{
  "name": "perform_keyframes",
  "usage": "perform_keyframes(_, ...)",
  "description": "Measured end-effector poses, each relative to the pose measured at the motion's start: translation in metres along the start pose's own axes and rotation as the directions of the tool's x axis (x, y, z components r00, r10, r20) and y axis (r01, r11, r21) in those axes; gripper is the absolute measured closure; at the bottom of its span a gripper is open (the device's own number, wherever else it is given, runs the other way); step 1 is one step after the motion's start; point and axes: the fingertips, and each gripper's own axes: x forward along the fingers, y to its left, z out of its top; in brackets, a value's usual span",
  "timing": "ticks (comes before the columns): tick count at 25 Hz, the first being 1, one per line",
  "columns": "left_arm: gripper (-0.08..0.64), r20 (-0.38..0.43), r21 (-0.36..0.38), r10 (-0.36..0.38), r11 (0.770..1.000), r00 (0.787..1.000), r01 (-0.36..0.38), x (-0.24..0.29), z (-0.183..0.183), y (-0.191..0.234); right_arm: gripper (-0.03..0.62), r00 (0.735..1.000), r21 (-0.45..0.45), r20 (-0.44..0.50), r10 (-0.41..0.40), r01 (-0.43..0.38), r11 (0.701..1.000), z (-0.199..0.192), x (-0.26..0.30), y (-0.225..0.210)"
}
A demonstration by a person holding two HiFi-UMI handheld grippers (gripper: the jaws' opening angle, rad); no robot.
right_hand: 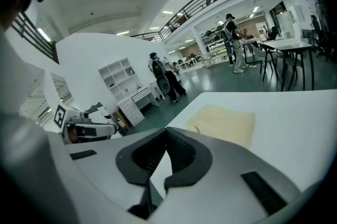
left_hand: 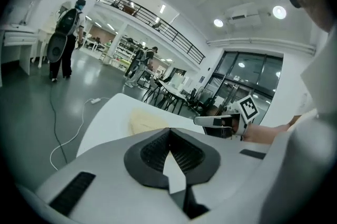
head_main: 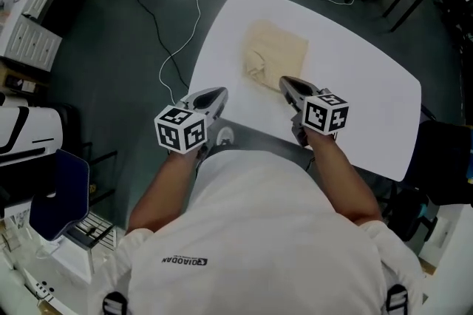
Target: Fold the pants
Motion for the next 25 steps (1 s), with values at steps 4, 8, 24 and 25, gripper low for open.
perform_keyframes(4, 0.534, -0.011, 0.044, 0.002, 0.999, 1.000, -0.001, 0.011, -0.027, -0.058, 0.574, 0.998, -0.038, 0.035, 0.050, -0.048, 0.998, -0.029, -0.064, 0.004)
perform_keyframes(8, 0.534, -0.016, 0.057, 0.028, 0.998, 0.999, -0.027, 0.004, -0.052, -0.093, 0.574, 0.995, -0.070, 0.080, 0.056, -0.051, 0.996, -0.050, -0.107, 0.004)
perform_keyframes(24, 0.534, -0.026, 0.167, 0.130, 0.978, 0.991, -0.124, -0.055, -0.059, -0.085, 0.574, 0.977, -0.072, 0.184, 0.107, -0.095, 0.993, -0.078, -0.123, 0.043)
perform_keyframes(25, 0.534, -0.030, 0.182, 0.114, 0.978, 0.993, -0.107, -0.052, -0.053, -0.083, 0.574, 0.978, -0.072, 0.190, 0.087, -0.074, 0.995, -0.077, -0.122, 0.042)
